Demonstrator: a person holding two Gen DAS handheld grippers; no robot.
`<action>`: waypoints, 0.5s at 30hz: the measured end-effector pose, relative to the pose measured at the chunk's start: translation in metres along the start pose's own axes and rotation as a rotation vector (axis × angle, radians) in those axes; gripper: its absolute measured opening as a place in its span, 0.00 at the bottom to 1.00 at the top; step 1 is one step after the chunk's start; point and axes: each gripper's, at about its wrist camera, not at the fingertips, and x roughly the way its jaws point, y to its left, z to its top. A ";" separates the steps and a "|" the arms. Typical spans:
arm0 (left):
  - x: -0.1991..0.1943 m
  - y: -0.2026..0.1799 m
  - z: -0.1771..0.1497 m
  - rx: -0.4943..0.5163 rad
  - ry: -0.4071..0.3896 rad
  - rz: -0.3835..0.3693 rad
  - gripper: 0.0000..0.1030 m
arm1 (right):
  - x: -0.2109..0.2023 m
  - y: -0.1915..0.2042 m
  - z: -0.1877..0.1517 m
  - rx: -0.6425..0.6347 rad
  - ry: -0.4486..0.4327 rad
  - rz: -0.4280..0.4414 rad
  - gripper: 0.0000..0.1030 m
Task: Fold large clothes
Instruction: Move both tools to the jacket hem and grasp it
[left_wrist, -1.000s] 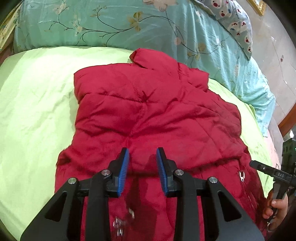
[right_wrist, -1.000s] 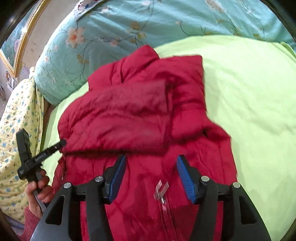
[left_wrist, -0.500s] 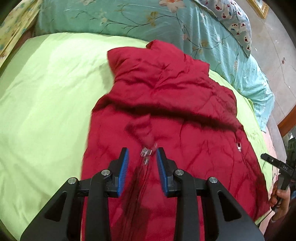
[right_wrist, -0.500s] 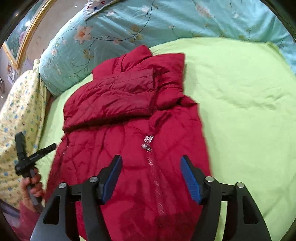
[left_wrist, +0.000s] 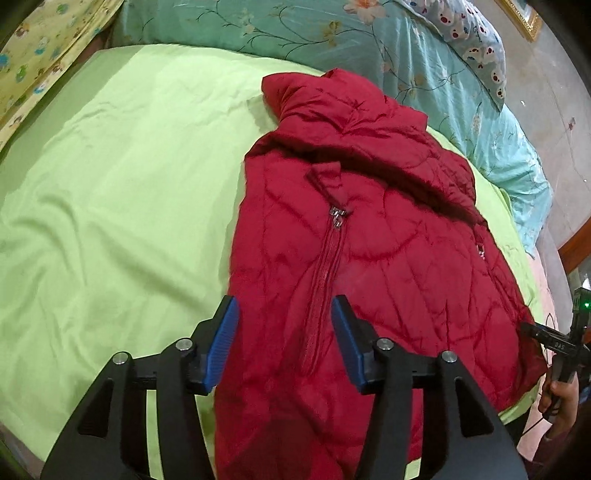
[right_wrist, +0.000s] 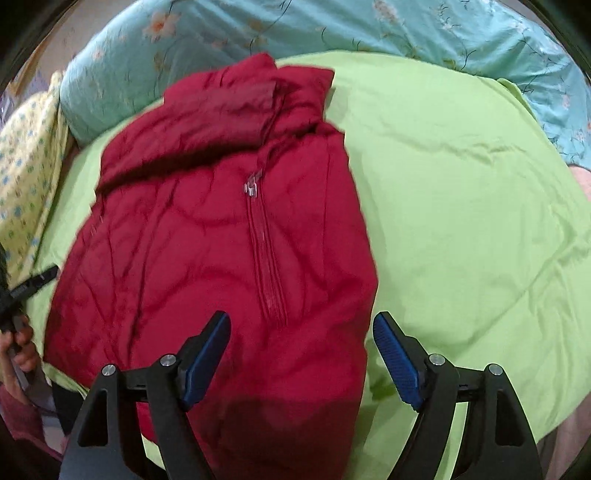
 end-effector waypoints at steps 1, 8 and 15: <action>0.000 0.001 -0.002 0.000 0.005 0.002 0.49 | 0.001 0.000 -0.003 0.000 0.009 0.002 0.79; -0.005 0.016 -0.015 -0.029 0.030 -0.006 0.57 | -0.003 -0.008 -0.018 0.031 0.030 0.066 0.78; -0.008 0.020 -0.028 -0.009 0.059 0.000 0.60 | -0.008 -0.013 -0.031 0.033 0.050 0.124 0.48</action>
